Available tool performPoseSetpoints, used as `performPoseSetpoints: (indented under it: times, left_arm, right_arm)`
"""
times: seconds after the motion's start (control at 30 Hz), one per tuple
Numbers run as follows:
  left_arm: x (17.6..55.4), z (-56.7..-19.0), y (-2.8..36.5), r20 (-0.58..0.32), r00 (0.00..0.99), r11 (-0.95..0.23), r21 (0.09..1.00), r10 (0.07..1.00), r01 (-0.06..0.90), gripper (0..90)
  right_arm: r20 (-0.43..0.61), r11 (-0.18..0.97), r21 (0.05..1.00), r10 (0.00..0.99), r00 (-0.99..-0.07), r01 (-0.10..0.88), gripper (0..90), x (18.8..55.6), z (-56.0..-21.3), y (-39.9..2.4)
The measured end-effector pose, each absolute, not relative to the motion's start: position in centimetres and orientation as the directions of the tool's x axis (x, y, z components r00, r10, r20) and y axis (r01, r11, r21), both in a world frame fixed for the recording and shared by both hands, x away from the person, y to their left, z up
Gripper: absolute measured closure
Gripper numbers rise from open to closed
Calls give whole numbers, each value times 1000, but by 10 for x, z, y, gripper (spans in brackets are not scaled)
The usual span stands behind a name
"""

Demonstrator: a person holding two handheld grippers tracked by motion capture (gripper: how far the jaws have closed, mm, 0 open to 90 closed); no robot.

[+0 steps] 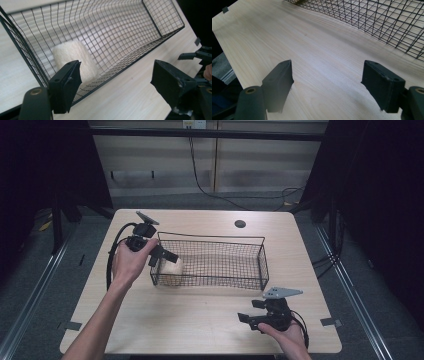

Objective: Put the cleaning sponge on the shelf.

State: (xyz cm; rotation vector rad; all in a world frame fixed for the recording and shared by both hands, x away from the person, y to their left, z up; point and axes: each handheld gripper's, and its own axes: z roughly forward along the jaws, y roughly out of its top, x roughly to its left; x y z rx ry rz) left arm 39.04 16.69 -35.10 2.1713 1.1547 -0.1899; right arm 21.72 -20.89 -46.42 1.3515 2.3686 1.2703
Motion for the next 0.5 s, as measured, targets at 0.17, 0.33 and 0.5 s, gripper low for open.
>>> performPoseSetpoints:
  times: [0.17, 0.33, 0.5]
  left_arm:
    - [379, -347, 172, -403, 624, -394, 520, 669, 758, 235]
    - [374, -346, 178, -400, 640, -373, 566, 656, 736, 233]
    - [366, -345, 185, -400, 649, -387, 561, 647, 732, 202]
  right_arm:
    - [274, 240, 722, 762, -586, 649, 243, 217, -464, -209]
    - [275, 239, 722, 762, -586, 649, 243, 217, -464, -209]
    - [276, 233, 725, 764, -583, 649, 243, 218, -464, -210]
